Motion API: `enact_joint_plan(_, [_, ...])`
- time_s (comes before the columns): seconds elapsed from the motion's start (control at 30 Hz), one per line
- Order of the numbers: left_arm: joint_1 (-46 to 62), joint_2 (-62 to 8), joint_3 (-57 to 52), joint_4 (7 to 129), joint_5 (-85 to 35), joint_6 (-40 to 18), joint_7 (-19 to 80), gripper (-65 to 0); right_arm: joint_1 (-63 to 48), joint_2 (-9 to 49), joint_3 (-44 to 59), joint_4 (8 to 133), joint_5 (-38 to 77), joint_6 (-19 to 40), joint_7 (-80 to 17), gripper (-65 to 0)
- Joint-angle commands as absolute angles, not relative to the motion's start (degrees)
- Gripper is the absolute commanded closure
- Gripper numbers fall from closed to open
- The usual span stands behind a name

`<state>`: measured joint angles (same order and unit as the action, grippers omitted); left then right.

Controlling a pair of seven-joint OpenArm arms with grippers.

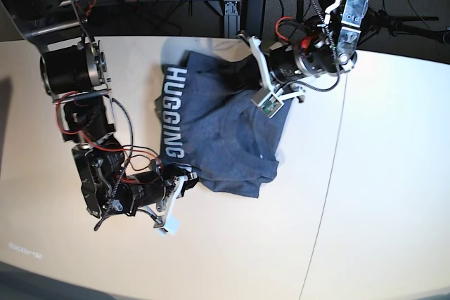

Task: Fold the T-shirt properly
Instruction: 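Fold the held printed end over the bundle with the right gripper, then flatten the folded shirt with both grippers and release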

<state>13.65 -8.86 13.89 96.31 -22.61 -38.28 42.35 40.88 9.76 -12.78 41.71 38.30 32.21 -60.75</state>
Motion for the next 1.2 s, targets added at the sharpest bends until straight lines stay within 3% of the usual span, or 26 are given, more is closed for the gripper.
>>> enact_joint_plan(0.0, [13.0, -10.0, 13.7, 97.1, -22.8, -40.0, 41.1, 0.0, 43.0, 11.3, -12.5, 42.6, 40.0, 32.0, -60.7, 0.0])
enact_joint_plan(0.2, [11.5, -13.5, 11.9, 97.1, -22.8, -40.0, 38.8, 0.0, 40.5, 15.6, -12.5, 43.3, 49.2, 32.4, -64.3, 0.0])
enact_joint_plan(0.43, [8.1, -13.5, 9.4, 97.1, -22.9, -40.0, 38.8, 0.0, 28.7, 16.2, -12.5, 48.6, 56.2, 33.3, -65.4, 0.0])
enact_joint_plan(0.87, [2.6, -17.7, 9.4, 97.0, -22.4, -40.0, 38.7, 0.0, 8.2, 22.1, -12.1, 76.9, 56.1, 33.3, -66.0, 0.0])
enact_joint_plan(1.17, [-1.7, -20.9, 9.3, 97.0, -22.4, -40.0, 38.9, 0.0, 3.3, 23.0, -11.8, 85.8, 53.8, 33.2, -65.5, 0.0])
